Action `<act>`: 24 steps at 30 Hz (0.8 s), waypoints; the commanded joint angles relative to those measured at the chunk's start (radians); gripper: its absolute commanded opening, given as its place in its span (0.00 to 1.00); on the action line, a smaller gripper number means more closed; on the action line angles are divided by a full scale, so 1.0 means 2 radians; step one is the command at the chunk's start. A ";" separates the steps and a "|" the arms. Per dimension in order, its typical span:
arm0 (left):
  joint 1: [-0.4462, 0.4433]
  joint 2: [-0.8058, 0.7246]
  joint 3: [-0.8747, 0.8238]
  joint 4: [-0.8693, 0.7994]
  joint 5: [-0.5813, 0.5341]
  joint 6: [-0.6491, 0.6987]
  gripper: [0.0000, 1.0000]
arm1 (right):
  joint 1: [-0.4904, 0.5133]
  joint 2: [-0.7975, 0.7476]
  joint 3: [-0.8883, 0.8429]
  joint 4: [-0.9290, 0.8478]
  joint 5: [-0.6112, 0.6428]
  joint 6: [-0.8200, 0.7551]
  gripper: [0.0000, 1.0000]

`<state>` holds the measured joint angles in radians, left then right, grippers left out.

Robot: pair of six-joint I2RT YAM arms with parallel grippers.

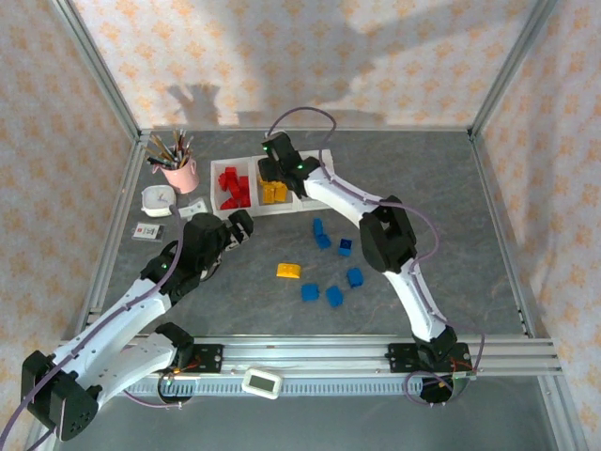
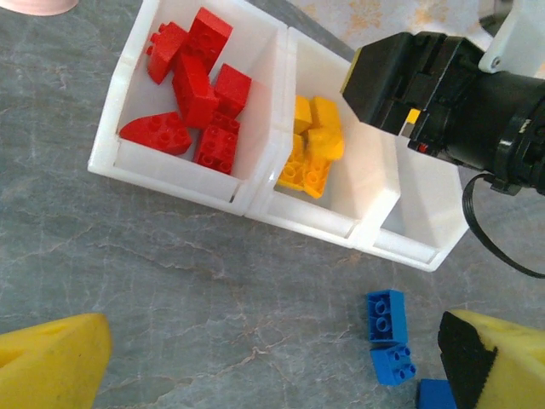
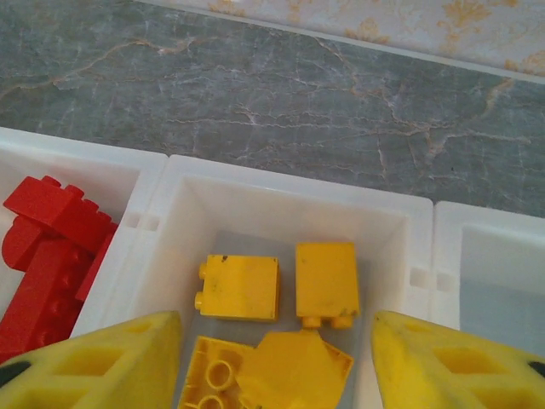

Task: Sort the legos into containers by color
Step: Place the lego in the container.

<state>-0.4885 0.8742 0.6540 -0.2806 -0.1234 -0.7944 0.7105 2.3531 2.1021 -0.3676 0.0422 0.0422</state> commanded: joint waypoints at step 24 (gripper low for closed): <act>-0.030 -0.033 -0.028 -0.030 0.100 0.010 0.99 | 0.088 -0.335 -0.406 -0.080 -0.035 0.012 0.77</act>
<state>-0.5209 0.8196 0.6224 -0.3023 0.0532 -0.7765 0.8665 1.7275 1.3262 -0.4633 -0.0341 0.0517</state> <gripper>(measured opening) 0.992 0.762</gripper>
